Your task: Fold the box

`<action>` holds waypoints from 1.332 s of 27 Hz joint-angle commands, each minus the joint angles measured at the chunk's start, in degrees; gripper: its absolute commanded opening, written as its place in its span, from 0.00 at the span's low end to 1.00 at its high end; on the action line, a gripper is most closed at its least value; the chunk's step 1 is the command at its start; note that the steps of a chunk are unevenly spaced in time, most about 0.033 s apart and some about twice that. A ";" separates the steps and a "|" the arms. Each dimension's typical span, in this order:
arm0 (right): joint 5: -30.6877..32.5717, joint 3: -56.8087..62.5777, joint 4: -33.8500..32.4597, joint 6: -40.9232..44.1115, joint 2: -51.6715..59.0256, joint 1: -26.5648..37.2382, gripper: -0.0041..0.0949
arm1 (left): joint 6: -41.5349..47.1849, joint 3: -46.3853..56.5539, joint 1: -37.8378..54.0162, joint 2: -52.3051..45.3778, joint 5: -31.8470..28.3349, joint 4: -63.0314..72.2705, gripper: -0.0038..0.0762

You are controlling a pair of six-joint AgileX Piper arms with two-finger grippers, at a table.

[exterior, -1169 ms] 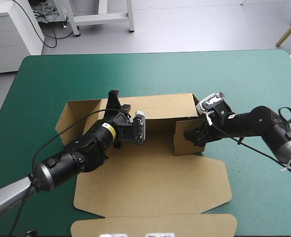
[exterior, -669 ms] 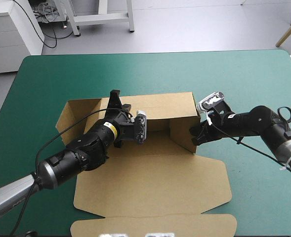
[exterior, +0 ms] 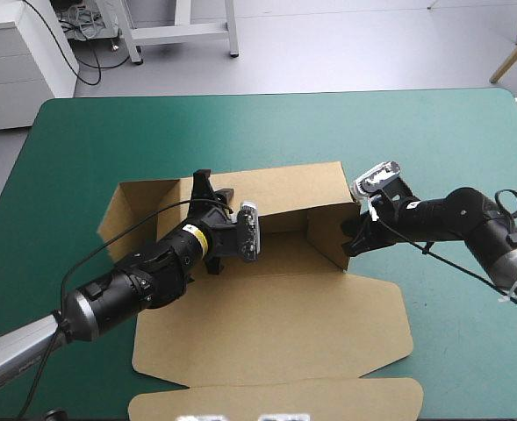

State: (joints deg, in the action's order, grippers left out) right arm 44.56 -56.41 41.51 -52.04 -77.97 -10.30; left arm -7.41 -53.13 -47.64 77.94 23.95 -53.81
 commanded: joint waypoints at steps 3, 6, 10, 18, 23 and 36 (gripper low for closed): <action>-6.48 -1.36 -3.17 7.61 1.60 0.08 0.02 | 5.61 -3.57 -0.35 -3.84 2.12 6.64 0.67; -10.31 -1.36 -7.08 12.64 1.60 0.08 0.02 | 5.61 -7.48 -1.03 -4.55 3.87 9.32 0.67; -16.29 -1.57 -10.82 19.08 1.60 0.08 0.02 | 1.65 -15.76 -8.14 -4.44 12.75 9.58 0.67; -19.92 -3.10 -17.61 26.77 1.60 0.08 0.02 | 0.90 -22.56 -20.05 -4.44 22.33 10.09 0.67; -19.90 -4.00 -17.90 26.91 1.60 0.08 0.02 | 0.90 -26.93 -21.44 -4.35 26.69 12.34 0.51; -17.19 -4.12 -17.90 27.12 1.60 0.08 0.02 | -0.79 -33.84 -17.02 -4.33 35.02 17.00 0.07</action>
State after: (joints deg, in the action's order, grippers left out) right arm 29.69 -58.36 22.13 -25.37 -78.12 -10.44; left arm -7.42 -83.68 -67.30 75.36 58.29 -37.87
